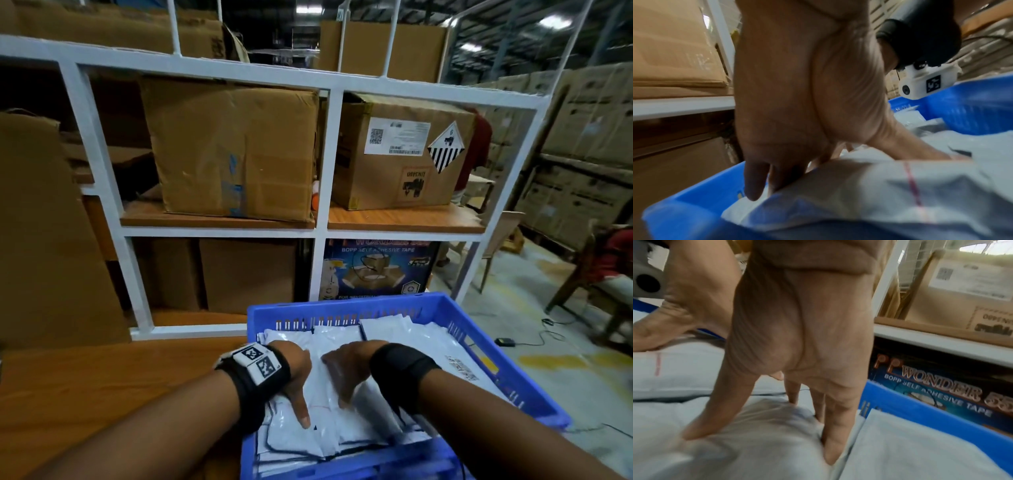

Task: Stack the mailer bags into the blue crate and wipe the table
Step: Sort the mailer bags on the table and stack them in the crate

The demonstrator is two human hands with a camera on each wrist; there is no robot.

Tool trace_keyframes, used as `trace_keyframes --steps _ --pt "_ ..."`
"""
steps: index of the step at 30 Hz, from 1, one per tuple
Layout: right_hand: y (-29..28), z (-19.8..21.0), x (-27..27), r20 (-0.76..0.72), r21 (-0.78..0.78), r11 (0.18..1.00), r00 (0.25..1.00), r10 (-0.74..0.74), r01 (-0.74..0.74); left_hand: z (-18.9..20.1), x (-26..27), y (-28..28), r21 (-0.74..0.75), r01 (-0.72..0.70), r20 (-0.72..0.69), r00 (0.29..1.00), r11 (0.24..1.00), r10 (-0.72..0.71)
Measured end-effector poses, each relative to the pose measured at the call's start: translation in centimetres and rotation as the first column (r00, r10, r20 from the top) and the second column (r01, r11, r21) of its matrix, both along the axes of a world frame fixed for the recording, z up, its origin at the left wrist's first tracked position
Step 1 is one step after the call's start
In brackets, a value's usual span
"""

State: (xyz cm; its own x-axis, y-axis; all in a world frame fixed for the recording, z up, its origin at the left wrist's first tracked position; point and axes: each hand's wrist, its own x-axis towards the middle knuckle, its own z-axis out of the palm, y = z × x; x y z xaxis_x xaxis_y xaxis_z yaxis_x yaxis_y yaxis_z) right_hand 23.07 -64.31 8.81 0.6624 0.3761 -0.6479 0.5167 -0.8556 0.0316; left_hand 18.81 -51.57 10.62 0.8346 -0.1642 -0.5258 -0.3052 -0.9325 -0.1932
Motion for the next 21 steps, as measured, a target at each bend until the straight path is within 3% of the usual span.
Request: trace_keyframes --steps 4,7,13,18,21 --pt "-0.6 1.1 0.1 0.003 0.044 0.998 0.999 -0.043 0.043 0.1 0.2 0.5 -0.031 -0.034 -0.074 0.997 0.999 0.031" --pt "-1.6 3.0 -0.2 0.077 0.137 0.987 0.993 -0.093 0.082 0.7 0.0 1.8 -0.147 -0.083 -0.095 0.993 0.986 0.069" --pt "-4.1 5.8 -3.3 0.222 0.453 0.892 0.969 -0.111 -0.001 3.8 -3.3 2.7 -0.409 -0.135 0.111 0.974 0.903 0.195" --pt "-6.9 3.6 -9.4 0.293 0.762 0.637 0.939 -0.178 -0.117 3.6 -11.5 3.1 -0.647 -0.093 0.317 0.87 0.756 0.378" --pt "-7.0 0.3 -12.4 0.271 0.927 0.335 0.92 -0.282 -0.17 1.3 -16.1 2.9 -0.706 -0.096 0.412 0.751 0.702 0.517"
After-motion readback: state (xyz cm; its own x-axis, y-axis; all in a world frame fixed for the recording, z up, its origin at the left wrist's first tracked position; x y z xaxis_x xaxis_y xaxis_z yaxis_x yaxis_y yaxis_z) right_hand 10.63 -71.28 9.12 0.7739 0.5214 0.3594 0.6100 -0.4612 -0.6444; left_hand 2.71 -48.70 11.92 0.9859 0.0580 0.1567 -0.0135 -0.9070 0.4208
